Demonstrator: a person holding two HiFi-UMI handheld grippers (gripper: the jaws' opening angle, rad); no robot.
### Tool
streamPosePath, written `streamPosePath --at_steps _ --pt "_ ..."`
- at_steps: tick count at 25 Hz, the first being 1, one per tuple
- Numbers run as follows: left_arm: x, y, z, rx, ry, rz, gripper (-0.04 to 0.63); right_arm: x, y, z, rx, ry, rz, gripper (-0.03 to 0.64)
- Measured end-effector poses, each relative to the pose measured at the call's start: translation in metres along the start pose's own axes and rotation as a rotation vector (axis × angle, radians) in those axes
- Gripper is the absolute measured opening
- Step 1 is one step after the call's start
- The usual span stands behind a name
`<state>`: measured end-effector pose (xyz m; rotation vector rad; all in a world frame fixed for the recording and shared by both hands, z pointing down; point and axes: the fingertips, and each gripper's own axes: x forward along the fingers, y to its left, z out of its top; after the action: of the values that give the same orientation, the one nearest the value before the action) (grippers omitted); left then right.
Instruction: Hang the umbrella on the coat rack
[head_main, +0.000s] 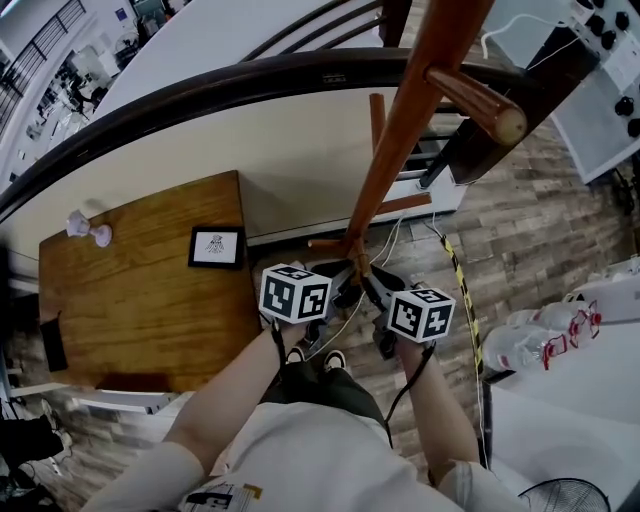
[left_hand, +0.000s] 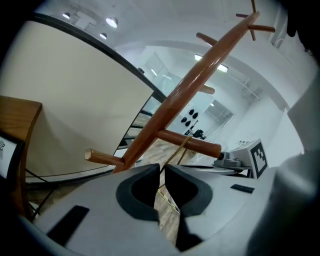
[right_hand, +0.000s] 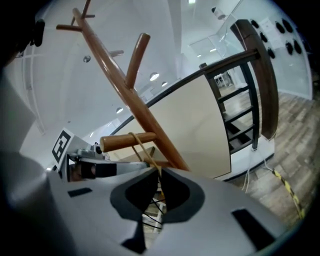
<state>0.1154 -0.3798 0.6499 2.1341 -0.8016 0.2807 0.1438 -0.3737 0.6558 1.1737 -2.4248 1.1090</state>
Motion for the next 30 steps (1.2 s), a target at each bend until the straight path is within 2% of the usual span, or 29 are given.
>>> streamPosePath --at_steps 1,4,8,12,17,23,30 --pt "0.002 0.003 0.001 -0.002 -0.005 0.005 0.034 0.003 -0.001 0.0 0.009 -0.012 0.006 0.029" --pt "0.004 0.009 0.002 -0.023 -0.033 0.019 0.029 0.011 -0.003 0.0 0.047 -0.047 0.03 0.028" --pt "-0.003 0.015 -0.003 0.001 -0.023 0.063 0.066 0.014 -0.001 -0.001 0.049 -0.047 0.013 0.049" --pt "-0.013 0.004 -0.011 0.019 -0.008 0.038 0.077 -0.001 0.007 0.001 0.042 -0.043 -0.026 0.054" --pt "-0.046 -0.023 -0.002 0.102 -0.036 0.043 0.077 -0.042 0.02 0.017 0.025 -0.076 -0.069 0.015" --pt "-0.09 -0.055 0.031 0.24 -0.096 0.054 0.061 -0.092 0.058 0.057 -0.099 -0.17 -0.074 0.005" --pt "-0.14 -0.097 0.076 0.337 -0.188 0.019 0.054 -0.135 0.115 0.105 -0.219 -0.276 -0.036 0.005"
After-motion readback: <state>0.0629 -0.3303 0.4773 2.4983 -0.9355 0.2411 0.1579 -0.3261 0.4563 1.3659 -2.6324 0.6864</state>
